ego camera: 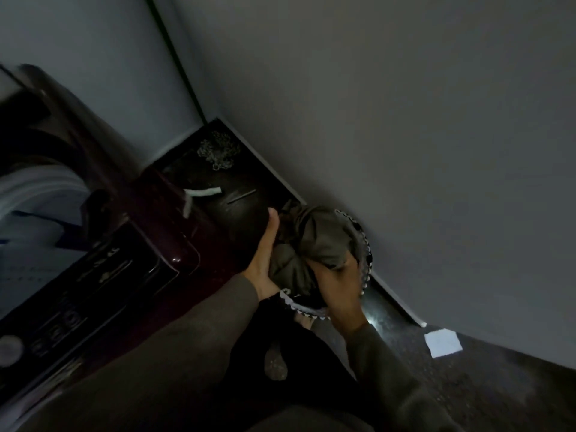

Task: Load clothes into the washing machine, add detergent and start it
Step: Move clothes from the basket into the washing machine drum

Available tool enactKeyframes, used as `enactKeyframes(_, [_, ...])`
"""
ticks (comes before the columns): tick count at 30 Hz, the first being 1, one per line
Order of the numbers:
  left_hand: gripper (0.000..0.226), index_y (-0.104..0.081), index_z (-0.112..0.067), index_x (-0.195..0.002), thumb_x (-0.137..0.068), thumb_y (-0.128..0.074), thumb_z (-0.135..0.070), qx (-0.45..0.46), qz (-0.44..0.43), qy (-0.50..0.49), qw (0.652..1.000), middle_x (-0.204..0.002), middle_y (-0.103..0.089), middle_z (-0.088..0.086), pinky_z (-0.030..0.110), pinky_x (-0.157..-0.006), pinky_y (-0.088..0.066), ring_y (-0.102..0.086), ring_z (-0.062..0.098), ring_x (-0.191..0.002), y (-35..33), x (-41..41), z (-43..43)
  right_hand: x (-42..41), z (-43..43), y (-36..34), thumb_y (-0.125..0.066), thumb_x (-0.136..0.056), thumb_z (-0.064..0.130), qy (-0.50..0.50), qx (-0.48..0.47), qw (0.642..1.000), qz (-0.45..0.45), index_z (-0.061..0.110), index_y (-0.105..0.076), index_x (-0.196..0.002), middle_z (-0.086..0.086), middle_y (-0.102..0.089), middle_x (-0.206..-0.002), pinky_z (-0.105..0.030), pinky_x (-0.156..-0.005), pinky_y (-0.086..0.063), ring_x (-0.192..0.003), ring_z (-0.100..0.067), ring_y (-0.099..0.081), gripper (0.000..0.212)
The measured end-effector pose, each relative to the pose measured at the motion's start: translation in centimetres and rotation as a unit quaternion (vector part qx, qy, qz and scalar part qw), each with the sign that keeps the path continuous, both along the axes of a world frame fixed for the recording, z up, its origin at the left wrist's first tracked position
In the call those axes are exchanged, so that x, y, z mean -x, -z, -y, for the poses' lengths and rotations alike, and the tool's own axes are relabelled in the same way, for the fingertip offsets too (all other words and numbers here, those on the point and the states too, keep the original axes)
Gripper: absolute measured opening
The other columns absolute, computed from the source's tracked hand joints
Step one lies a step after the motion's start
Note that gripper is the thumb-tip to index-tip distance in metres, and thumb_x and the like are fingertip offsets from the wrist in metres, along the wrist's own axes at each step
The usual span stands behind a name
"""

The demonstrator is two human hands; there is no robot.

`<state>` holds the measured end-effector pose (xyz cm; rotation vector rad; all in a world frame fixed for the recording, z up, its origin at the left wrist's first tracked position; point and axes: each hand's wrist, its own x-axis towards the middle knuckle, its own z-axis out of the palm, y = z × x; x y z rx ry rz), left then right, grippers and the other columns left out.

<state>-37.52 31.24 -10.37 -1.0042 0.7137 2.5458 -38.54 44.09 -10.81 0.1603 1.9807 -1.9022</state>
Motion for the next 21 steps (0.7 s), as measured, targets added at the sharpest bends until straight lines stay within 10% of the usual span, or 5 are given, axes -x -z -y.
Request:
enactKeyframes(3, [0.099,-0.057,-0.016,-0.135,-0.053,-0.084,-0.064,0.073,-0.015,0.013,0.997,-0.137,-0.059,0.012,0.044,-0.110,-0.040,-0.057,0.026,-0.126,-2.7,-0.6,0.9,0.3,0.3,-1.2,-0.073,-0.078,0.042,-0.069,-0.114,0.981,-0.139,0.032,-0.066,-0.106,0.000,-0.064,-0.116,-0.029,-0.104,-0.043,-0.113,-0.012,-0.058,0.031])
enactKeyframes(6, [0.033,-0.067,-0.022,-0.111,-0.080,-0.075,-0.031,0.221,-0.026,0.001,0.975,-0.126,-0.067,0.012,0.037,-0.097,-0.051,-0.066,0.023,-0.111,-5.6,-1.1,1.6,-0.1,1.2,-2.7,-0.076,-0.080,0.027,-0.099,-0.160,0.953,-0.238,0.007,-0.062,-0.121,-0.001,-0.054,-0.127,-0.024,-0.107,-0.033,-0.115,-0.006,-0.048,0.047])
enactKeyframes(11, [0.021,-0.072,-0.024,-0.105,-0.089,-0.065,-0.012,0.281,-0.081,-0.122,0.949,-0.112,-0.074,0.004,0.040,-0.097,-0.052,-0.069,0.023,-0.106,-10.5,-3.8,4.9,-1.3,4.9,-7.9,-0.072,-0.085,0.006,-0.201,0.071,0.975,0.058,0.021,-0.044,-0.139,-0.001,-0.062,-0.131,-0.029,-0.094,-0.052,-0.116,-0.011,-0.062,0.063])
enactKeyframes(15, [0.029,-0.067,-0.025,-0.111,-0.084,-0.069,-0.015,0.403,-0.124,-0.193,0.886,-0.112,-0.073,-0.005,0.029,-0.095,-0.053,-0.067,0.013,-0.109,-13.5,-7.3,9.2,-3.0,9.2,-11.2,-0.084,-0.067,0.011,-0.253,0.354,0.840,0.323,0.005,-0.057,-0.134,-0.018,-0.058,-0.136,-0.043,-0.096,-0.052,-0.124,-0.033,-0.058,0.073])
enactKeyframes(21, [0.048,-0.040,-0.046,-0.113,-0.076,-0.060,-0.069,0.644,0.019,-0.147,0.751,-0.130,-0.036,0.001,0.030,-0.110,-0.033,-0.034,0.016,-0.130,-12.8,-13.9,18.1,-6.5,19.2,-12.7,-0.056,-0.095,0.018,-0.350,0.321,0.810,0.343,0.007,-0.048,-0.141,-0.017,-0.054,-0.141,-0.051,-0.114,-0.034,-0.131,-0.034,-0.051,0.048])
